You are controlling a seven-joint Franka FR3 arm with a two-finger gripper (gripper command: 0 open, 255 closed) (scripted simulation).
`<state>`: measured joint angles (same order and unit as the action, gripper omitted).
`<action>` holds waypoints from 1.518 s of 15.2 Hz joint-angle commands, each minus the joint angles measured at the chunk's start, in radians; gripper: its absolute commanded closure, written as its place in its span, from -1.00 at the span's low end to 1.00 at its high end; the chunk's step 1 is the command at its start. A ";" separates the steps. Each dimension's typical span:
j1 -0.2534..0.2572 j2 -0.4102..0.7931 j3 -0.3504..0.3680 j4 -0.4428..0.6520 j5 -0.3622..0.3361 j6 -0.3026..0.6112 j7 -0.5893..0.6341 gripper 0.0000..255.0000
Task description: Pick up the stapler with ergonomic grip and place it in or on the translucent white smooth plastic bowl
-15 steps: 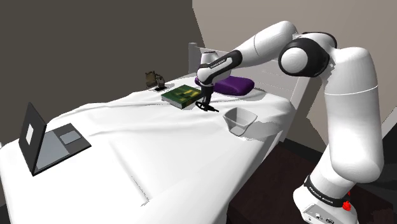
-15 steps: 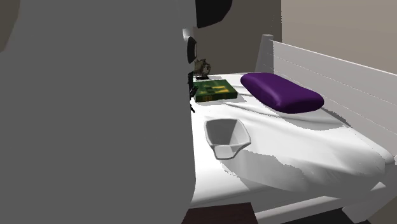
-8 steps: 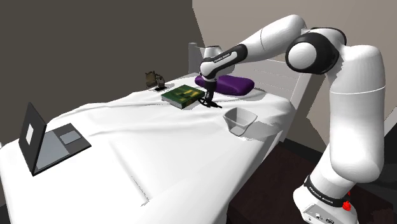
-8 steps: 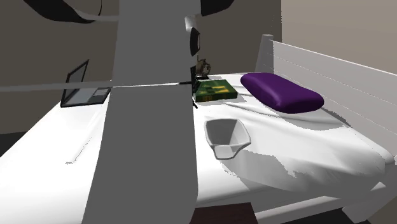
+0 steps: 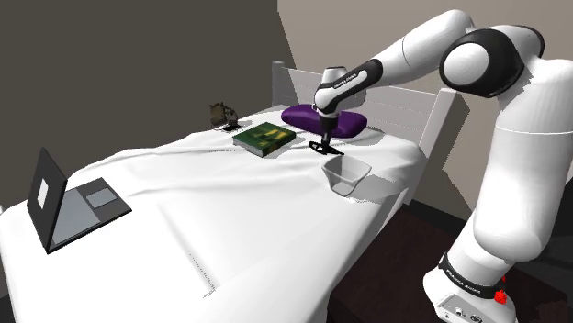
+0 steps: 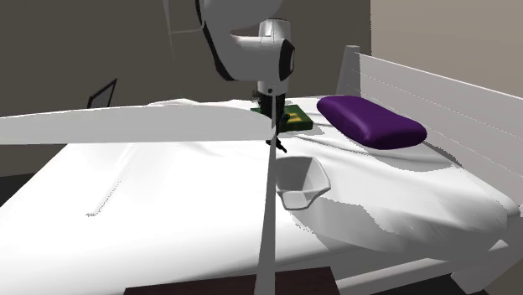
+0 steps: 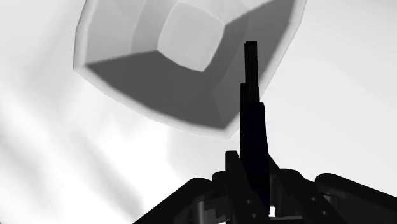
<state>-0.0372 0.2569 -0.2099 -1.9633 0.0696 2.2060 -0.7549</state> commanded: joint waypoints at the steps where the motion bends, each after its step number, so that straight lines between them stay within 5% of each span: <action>1: -0.022 -0.038 -0.016 -0.054 -0.004 0.016 -0.039 1.00; 8: -0.096 -0.129 -0.075 -0.183 -0.020 0.054 -0.167 1.00; 23: -0.106 -0.016 -0.062 -0.227 0.030 0.207 -0.202 1.00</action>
<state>-0.1423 0.2384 -0.2719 -2.1909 0.0989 2.4101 -0.9553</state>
